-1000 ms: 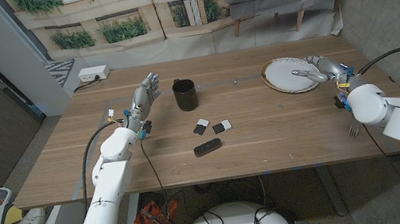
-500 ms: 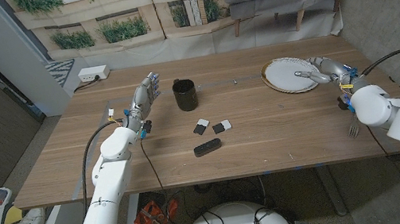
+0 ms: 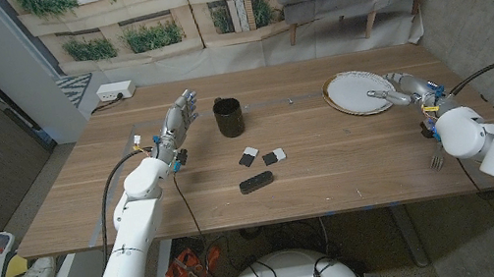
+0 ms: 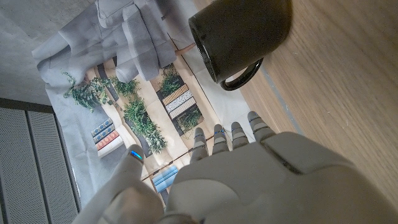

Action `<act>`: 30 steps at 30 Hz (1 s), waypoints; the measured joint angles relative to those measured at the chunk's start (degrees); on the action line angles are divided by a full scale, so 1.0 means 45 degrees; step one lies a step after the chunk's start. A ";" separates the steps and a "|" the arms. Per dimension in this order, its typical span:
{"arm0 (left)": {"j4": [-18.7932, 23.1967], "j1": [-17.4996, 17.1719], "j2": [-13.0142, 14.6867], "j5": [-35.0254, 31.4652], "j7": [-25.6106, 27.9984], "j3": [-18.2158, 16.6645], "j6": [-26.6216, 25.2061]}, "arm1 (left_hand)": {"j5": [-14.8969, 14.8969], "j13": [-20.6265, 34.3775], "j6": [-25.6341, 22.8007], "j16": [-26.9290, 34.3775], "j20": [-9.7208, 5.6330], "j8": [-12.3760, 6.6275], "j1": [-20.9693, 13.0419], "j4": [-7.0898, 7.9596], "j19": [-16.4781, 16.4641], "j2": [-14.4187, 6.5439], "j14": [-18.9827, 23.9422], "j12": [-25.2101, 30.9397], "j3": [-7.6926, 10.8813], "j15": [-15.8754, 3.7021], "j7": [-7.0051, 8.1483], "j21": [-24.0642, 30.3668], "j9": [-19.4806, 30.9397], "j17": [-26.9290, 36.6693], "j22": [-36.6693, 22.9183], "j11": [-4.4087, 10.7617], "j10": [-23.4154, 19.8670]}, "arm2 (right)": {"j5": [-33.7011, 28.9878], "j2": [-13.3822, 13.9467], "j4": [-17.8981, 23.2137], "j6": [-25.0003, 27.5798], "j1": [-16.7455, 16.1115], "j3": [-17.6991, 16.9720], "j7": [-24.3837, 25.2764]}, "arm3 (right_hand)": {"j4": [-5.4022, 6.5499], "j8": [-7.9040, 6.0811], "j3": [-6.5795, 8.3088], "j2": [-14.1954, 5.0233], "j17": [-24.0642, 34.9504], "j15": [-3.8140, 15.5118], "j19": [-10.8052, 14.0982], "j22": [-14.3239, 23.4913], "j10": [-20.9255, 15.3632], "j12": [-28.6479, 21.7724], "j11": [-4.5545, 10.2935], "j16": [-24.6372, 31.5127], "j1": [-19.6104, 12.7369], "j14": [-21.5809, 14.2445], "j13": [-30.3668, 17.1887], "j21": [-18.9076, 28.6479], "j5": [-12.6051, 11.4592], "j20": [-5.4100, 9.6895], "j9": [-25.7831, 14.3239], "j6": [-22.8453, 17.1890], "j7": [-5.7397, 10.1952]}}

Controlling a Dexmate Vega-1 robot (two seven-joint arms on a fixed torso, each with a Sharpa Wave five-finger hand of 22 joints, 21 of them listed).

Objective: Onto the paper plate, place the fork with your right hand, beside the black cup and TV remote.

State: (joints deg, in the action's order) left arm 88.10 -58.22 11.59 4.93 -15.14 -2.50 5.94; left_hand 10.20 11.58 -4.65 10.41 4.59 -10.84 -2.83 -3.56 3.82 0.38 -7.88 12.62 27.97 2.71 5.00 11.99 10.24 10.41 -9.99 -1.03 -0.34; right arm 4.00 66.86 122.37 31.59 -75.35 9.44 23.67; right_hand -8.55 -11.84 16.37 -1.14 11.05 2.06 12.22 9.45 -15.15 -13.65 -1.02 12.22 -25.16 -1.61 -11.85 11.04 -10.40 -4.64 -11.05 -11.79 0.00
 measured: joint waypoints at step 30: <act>-0.0028 -0.0095 0.0068 0.0109 -0.0105 -0.0120 0.0066 | 0.0000 0.0000 -0.0001 0.0000 0.0001 0.0000 0.0000 0.0001 0.0001 0.0000 0.0002 0.0000 0.0001 0.0002 0.0001 -0.0097 0.0000 0.0000 0.0001 0.0000 0.0000 | -0.0353 0.0193 0.0265 0.0888 -0.0458 -0.0165 -0.0179 | 0.0001 0.0000 0.0001 0.0085 0.0000 -0.0003 0.0146 0.0000 -0.0134 -0.0043 0.0137 0.0019 -0.0084 -0.0179 0.0000 0.0000 0.0000 0.0056 0.0000 -0.0274 0.0000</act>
State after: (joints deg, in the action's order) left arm 87.98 -58.64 11.90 5.42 -15.61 -3.03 6.24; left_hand 10.20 11.58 -4.66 10.41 4.60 -10.84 -2.83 -3.55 3.83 0.38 -7.87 12.62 27.98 2.72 5.01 11.56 10.24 10.41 -9.98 -1.03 -0.34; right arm 2.42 67.73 123.56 35.59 -77.41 8.70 22.86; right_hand -8.54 -11.84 16.37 -0.76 11.05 2.05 12.88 9.45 -15.75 -13.84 -0.40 12.30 -25.54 -2.41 -11.85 11.04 -10.40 -4.38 -11.05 -13.02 0.00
